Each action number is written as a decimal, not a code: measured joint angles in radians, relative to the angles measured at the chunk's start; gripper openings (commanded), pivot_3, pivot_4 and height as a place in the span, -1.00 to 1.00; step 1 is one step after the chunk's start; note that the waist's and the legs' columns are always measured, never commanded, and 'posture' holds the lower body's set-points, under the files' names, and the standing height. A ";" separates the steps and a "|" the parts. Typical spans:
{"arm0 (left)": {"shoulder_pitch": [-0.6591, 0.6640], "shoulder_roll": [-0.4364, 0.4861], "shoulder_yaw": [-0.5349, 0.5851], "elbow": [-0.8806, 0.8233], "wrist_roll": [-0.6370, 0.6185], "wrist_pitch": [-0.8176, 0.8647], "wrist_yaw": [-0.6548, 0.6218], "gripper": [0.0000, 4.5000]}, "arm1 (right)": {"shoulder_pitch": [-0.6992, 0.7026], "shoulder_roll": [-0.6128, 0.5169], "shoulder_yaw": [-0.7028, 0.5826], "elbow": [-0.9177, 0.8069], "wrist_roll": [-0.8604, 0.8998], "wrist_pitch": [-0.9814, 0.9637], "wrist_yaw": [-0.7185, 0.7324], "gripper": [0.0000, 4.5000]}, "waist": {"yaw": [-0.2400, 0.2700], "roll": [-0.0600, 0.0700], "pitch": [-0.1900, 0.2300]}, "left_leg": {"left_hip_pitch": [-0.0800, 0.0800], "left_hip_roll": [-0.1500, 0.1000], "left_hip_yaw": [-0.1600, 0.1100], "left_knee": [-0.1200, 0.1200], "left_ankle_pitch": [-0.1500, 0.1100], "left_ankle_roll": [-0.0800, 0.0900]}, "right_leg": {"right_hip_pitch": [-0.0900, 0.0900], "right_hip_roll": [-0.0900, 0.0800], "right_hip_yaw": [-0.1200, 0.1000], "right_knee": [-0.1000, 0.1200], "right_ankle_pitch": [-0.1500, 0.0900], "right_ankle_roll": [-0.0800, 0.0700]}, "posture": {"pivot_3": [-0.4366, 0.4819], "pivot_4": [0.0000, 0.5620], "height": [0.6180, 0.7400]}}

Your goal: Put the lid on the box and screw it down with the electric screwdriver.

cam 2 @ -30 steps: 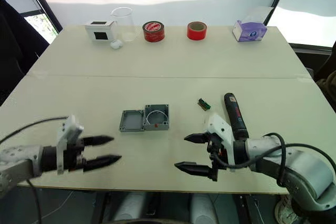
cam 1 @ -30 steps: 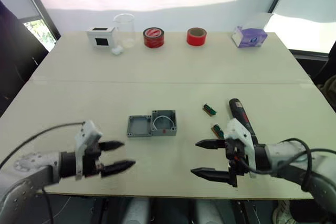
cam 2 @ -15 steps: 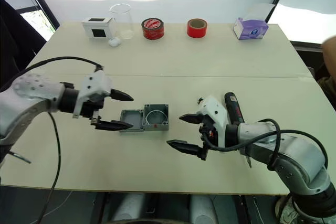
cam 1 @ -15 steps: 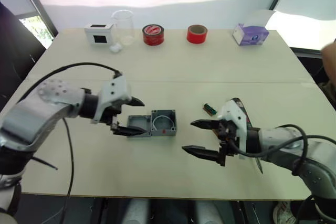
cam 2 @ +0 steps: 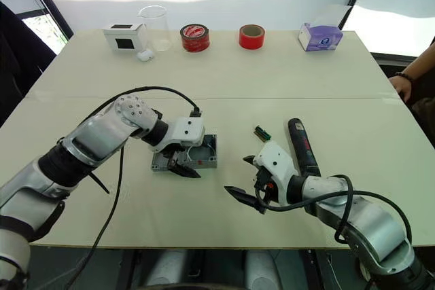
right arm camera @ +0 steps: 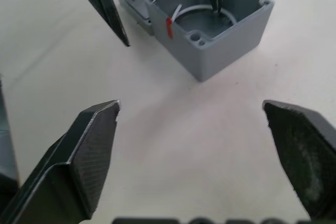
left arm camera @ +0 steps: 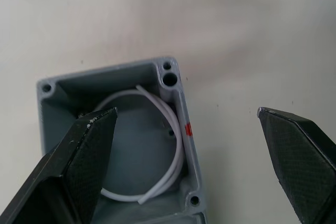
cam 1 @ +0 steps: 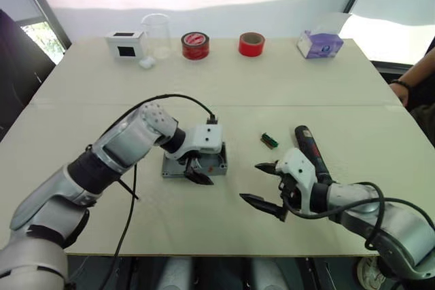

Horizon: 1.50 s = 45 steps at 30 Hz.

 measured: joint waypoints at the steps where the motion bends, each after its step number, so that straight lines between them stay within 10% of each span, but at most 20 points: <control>1: 0.004 -0.002 -0.002 0.003 0.015 -0.009 -0.005 0.73 | 0.000 0.003 -0.002 -0.006 -0.001 0.001 -0.003 1.00 | 0.001 0.000 0.000 | 0.000 0.000 0.000 0.000 0.000 0.000 | 0.000 0.000 0.000 0.000 0.000 0.000 | -0.05 -0.47 1.00; 12: 0.027 -0.046 -0.018 0.052 0.105 -0.045 -0.023 -0.98 | -0.049 0.027 -0.003 -0.007 -0.006 0.026 -0.026 1.00 | 0.004 0.000 0.000 | 0.000 0.000 -0.001 0.001 0.000 0.000 | 0.001 0.000 0.000 0.001 0.000 0.001 | -0.05 -0.47 1.00; 29: -0.042 -0.115 0.003 0.195 0.144 -0.215 -0.069 -0.99 | -0.030 0.000 -0.048 -0.005 0.026 0.081 0.013 1.00 | 0.006 0.000 0.000 | 0.000 -0.001 -0.001 0.003 0.000 0.000 | 0.002 0.000 0.000 0.002 0.001 0.001 | -0.05 -0.47 1.00; 33: -0.161 -0.106 -0.009 0.322 0.064 -0.571 -0.282 -0.99 | 0.025 -0.033 -0.085 -0.011 0.040 0.088 0.040 1.00 | 0.003 0.000 0.000 | 0.000 -0.001 0.000 0.003 0.000 0.000 | 0.002 -0.001 0.000 0.001 0.001 0.001 | -0.05 -0.47 1.00; 45: -0.287 -0.244 -0.230 0.735 0.048 -1.006 -0.308 -0.99 | 0.115 0.011 -0.119 -0.081 0.040 0.089 -0.042 1.00 | 0.005 0.000 0.000 | 0.000 -0.001 0.000 0.005 -0.001 0.001 | 0.002 -0.001 0.000 0.002 0.001 0.002 | -0.05 -0.47 1.00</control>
